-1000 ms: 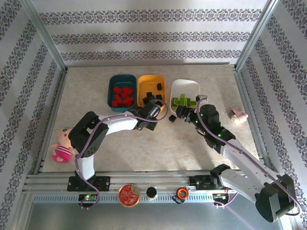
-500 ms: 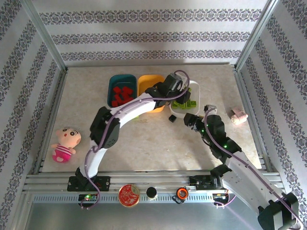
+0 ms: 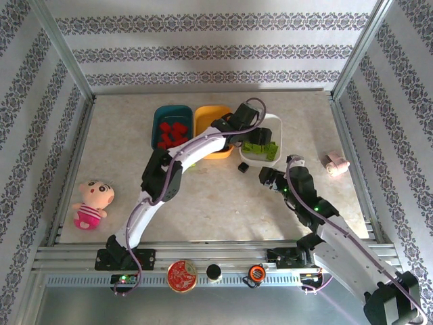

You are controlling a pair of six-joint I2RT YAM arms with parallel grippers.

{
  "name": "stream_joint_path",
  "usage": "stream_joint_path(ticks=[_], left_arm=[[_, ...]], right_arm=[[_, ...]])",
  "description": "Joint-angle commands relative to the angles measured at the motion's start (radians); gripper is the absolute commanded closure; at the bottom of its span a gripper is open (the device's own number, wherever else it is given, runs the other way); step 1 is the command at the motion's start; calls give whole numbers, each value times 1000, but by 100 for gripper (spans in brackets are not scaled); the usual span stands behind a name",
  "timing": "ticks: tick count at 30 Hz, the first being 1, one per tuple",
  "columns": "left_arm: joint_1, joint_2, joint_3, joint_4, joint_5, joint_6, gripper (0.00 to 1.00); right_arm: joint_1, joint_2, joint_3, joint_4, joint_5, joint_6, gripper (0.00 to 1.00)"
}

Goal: Sort the legos into containers by color
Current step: Place the lego in the container, then pick up the lego from the center of the table.

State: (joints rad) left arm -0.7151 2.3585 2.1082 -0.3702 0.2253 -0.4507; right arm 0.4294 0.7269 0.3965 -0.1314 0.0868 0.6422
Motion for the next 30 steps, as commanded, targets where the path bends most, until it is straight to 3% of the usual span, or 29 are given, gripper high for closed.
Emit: stream_joint_path(ticks=[1,5,8,16,26,30], left_arm=[[23,-241,-189,170,6,-37,24],[25,-510,-543,343,-41,-42,14],[25,-700,-814,430,-93,-46,1],[25,-1157,-1351,505,-222,-75,0],[23,-1579,-1640,420,-333,-100,0],[23,-1654,-1683,388,-355,-100,0]], right_arm=[[34,58,-2,47,22,25,22],[95,176,36,88,79,34,22],[158,284,71,140,141,46,22],[253,652,224,235,247,68,22],[286,864,344,166,457,150,26],[271,919,383,163,439,161,26]])
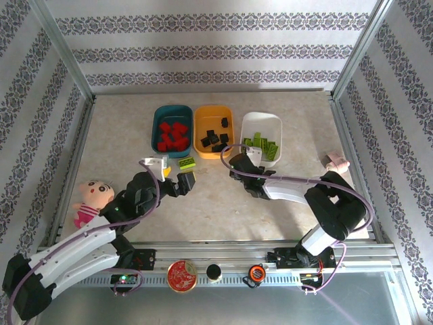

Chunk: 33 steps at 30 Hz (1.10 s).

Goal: Sort the legos into containers by color
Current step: Pick up the lego from the center of the table.

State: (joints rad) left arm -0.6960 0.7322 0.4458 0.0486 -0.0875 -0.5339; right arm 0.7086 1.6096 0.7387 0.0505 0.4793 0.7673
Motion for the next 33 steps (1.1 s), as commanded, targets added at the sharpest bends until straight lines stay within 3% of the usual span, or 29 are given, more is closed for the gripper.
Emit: stream_joint_path(ticks=[1,10,15,19,25,30,33], left_arm=[[4,-37,-29,-35,-43,-20,0],[4,-66,-61,-56,-44,-31,0],[4,-79,-62,-71,-49,-26,0],[4,-79,-65,-78,-54,-27,0],[4,-88,-62,-105,-79,-12,0],[4,-81,-47,-145,-124,-2,0],[4,-80,-41,-160,-140,-3,0]], right_arm=[[-9,54,52,-19,40,39,26],[-27,165,126,-31,17,69,29],[-40,193,134,-31,6,68,38],[-43,204,134,-28,-12,57,52],[2,95,83,10,-36,-44,69],[29,-93,23,77,-177,-154,71],[18,-127,96,50,-284,-248,71]])
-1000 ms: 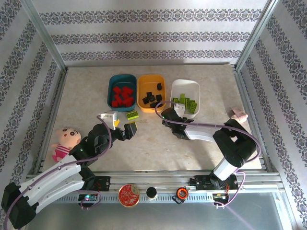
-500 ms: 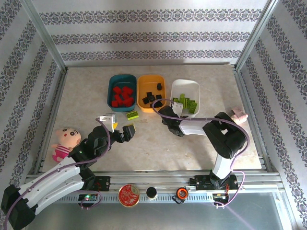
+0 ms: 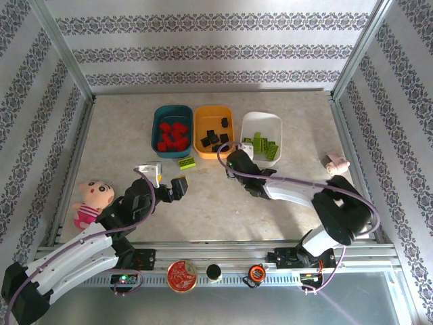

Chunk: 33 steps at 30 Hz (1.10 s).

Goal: Sort the legos into containers by color
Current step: Pick up the lego from the center of the table, then place the lego in the container.

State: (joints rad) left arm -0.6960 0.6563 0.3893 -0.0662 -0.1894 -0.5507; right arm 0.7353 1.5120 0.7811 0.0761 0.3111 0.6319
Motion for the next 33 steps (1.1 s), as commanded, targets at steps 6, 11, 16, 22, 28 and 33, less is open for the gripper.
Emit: stream_joint_path(ticks=[6,11,16,22,28,33], left_arm=[[5,-14,17,-52,-22,9,0],[5,-17,33,-101,-29,4,0],[6,3,42,-143,-71,10,0],[24,255,139,-157,-76,42,0],[38,557,208,5,-93,17,0],[44,454,178,44,-91,-25,0]], right_arm=[[-102,146,287,-53,-238,-185,68],[-164,335,473,-84,-258,-183,64],[-183,438,603,-122,-266,-205,34],[-182,367,553,-85,-261,-203,24],[-149,197,349,-12,-277,-216,23],[-52,115,219,16,-354,-292,22]])
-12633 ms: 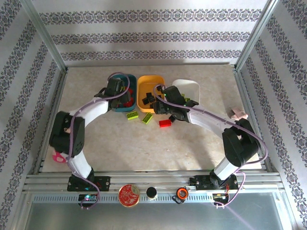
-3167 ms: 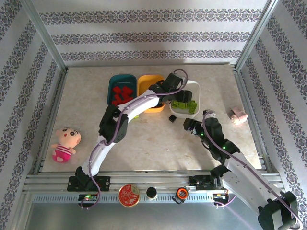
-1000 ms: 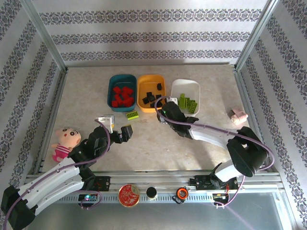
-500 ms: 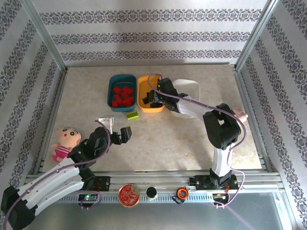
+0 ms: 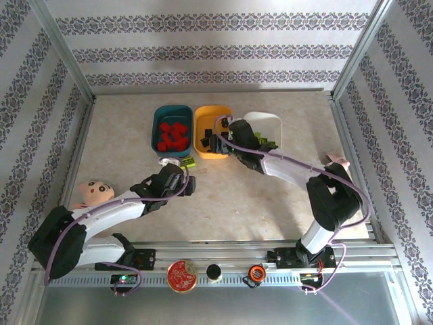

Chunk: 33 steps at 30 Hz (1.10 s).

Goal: Sort the legos into containers by color
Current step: Place the lego in the container, then pick up the lego from the center of the table.

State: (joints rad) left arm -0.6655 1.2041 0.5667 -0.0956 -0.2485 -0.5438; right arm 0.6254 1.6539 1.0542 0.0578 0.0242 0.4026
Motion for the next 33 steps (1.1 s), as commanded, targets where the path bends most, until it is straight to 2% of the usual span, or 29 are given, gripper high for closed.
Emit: stream_joint_path(ticks=[1,5,9,11,16,22,33], left_arm=[[13,-140,-8,49,-44,-36,0],[13,-388,-50,-113,-113,-54,0],[13,-630,-77,-261,-151,-71,0],[14,-691,-75,-297,-147,-74,0],[14,-705,-51,-326,-130,-71,0],[14,-700,-48,-327,-117,-70,0],[13,-718,-55,-329,-116,-73,0]], right_arm=[[79,-28,-66,35,-68,-73,22],[181,6,-91,46,-63,-89,21],[249,133,-25,42,-42,-95,20],[261,204,22,45,-28,-82,20],[266,354,141,26,48,-46,18],[267,452,235,-7,161,-21,5],[278,582,399,-96,298,10,6]])
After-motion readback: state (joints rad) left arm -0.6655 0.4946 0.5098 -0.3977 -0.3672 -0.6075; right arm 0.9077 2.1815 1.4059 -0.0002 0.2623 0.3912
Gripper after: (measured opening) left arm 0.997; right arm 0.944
